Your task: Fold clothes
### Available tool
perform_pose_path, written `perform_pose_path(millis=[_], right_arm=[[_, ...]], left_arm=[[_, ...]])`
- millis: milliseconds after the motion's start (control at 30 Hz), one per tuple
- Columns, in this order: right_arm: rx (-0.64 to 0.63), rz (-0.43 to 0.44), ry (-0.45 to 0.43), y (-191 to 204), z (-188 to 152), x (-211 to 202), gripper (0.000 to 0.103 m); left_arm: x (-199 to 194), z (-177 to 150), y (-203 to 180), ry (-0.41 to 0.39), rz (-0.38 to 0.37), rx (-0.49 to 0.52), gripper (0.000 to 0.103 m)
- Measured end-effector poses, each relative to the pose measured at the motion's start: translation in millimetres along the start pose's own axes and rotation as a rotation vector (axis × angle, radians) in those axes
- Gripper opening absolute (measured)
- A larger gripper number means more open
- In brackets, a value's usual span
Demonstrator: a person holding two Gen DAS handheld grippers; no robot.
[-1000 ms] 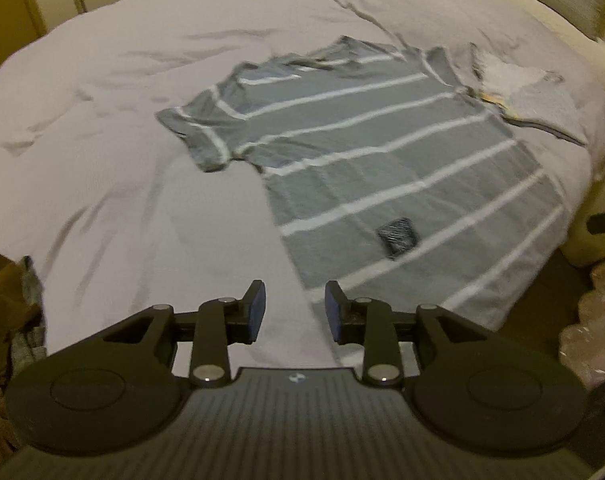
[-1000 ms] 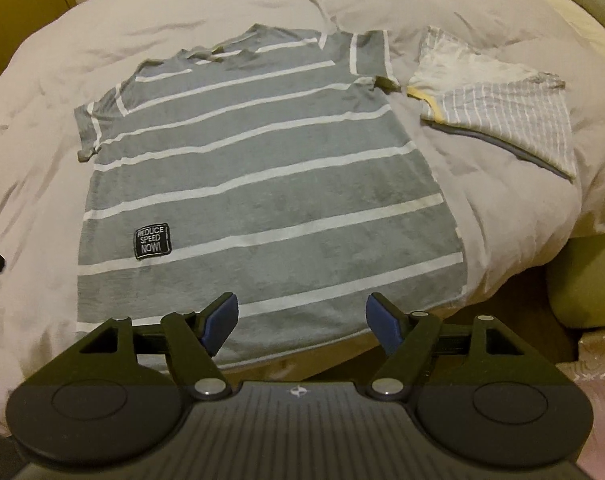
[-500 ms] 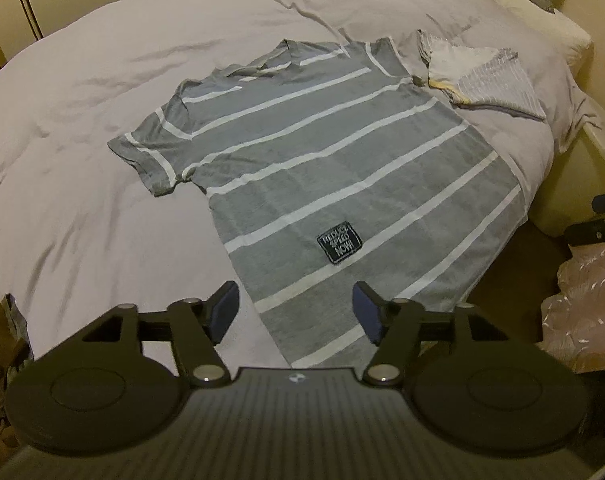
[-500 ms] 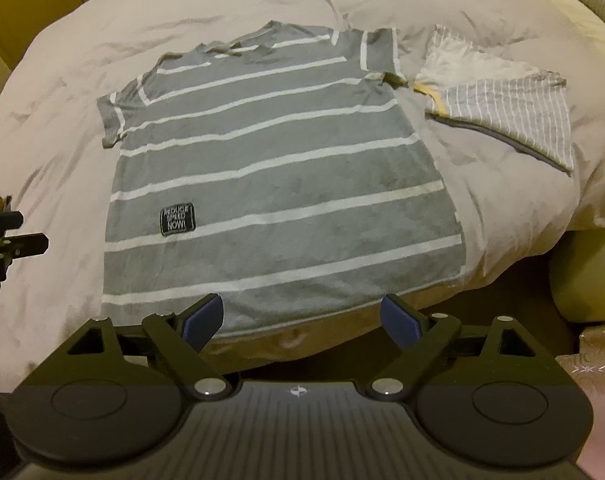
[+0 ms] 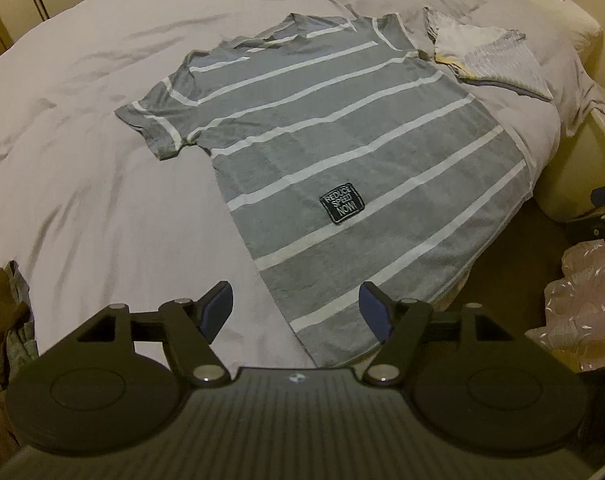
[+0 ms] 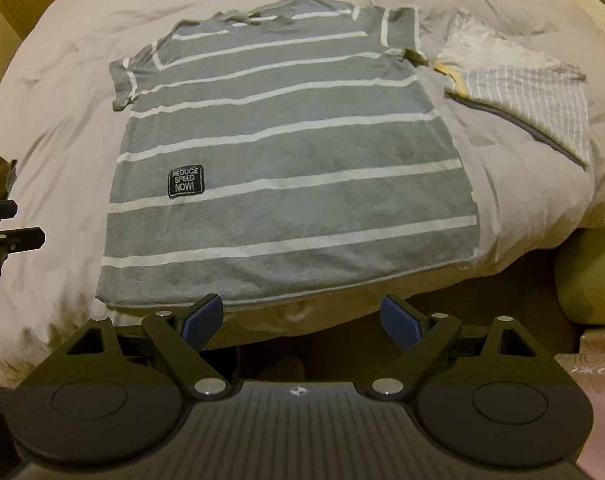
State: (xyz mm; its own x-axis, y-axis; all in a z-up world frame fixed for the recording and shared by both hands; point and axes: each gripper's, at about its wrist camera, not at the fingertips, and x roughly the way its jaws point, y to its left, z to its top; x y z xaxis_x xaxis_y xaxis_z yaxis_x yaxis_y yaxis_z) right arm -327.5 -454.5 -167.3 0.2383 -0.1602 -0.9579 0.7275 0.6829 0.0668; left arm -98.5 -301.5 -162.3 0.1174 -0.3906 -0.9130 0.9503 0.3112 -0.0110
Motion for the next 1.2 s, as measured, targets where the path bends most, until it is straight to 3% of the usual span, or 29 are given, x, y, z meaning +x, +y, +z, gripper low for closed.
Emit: perform_pose_path(millis=[333, 500, 700, 900, 1033, 1200], right_arm=[[-0.073, 0.027, -0.002, 30, 14, 8, 0.088], [-0.121, 0.043, -0.020, 54, 30, 13, 0.088], [-0.250, 0.035, -0.060, 112, 74, 31, 0.088], [-0.452, 0.014, -0.153, 190, 126, 62, 0.086], [-0.590, -0.013, -0.211, 235, 154, 88, 0.064], [-0.701, 0.008, -0.229, 277, 176, 123, 0.046]], left_arm=[[-8, -17, 23, -0.008, 0.049, -0.055, 0.069], [-1, -20, 52, 0.001, 0.075, -0.084, 0.069], [22, 5, 129, -0.019, 0.071, -0.173, 0.069], [62, 59, 219, -0.057, 0.012, -0.237, 0.063], [104, 107, 259, -0.079, -0.037, -0.184, 0.051], [162, 158, 289, -0.070, -0.127, -0.175, 0.038]])
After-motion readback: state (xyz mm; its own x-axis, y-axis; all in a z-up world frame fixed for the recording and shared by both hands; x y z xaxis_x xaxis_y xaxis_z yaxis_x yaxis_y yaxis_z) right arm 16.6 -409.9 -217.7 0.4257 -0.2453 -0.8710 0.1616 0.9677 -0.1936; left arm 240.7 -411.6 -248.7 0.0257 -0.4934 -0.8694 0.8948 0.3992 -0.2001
